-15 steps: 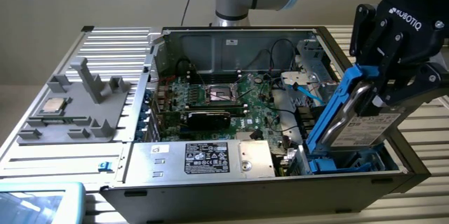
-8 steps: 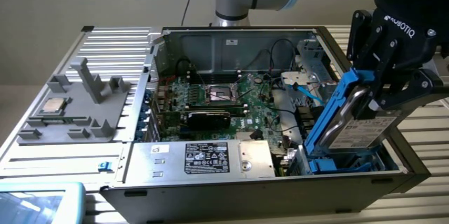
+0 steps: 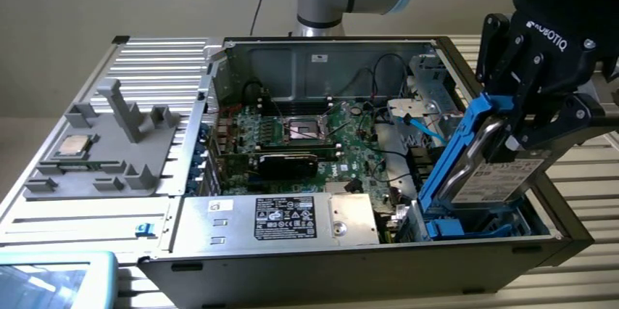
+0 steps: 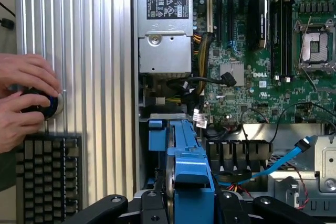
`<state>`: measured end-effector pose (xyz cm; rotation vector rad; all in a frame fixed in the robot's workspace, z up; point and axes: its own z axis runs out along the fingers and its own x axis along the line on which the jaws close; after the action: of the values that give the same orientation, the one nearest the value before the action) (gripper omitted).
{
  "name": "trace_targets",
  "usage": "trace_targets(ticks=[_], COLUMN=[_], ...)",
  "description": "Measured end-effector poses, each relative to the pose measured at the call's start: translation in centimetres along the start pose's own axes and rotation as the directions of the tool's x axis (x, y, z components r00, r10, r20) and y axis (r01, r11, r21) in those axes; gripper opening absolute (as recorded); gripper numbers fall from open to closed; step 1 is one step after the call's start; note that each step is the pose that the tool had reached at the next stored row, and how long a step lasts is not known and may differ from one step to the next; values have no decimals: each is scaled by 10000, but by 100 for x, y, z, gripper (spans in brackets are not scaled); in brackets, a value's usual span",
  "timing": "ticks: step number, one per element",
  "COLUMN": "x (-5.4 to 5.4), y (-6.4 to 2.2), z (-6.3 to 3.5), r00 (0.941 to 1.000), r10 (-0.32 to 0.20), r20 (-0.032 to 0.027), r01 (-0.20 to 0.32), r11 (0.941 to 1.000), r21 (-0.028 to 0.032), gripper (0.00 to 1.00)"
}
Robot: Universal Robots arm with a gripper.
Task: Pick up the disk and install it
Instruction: 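Insert the disk into the insertion slot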
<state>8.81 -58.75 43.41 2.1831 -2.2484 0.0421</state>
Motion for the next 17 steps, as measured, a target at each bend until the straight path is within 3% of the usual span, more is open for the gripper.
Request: trace_targets(ticks=[17], x=[-2], y=[-13], z=[107], r00=[10000], r10=[1], r20=[14], r01=[-1], r11=[10000], r21=[1], gripper=[37])
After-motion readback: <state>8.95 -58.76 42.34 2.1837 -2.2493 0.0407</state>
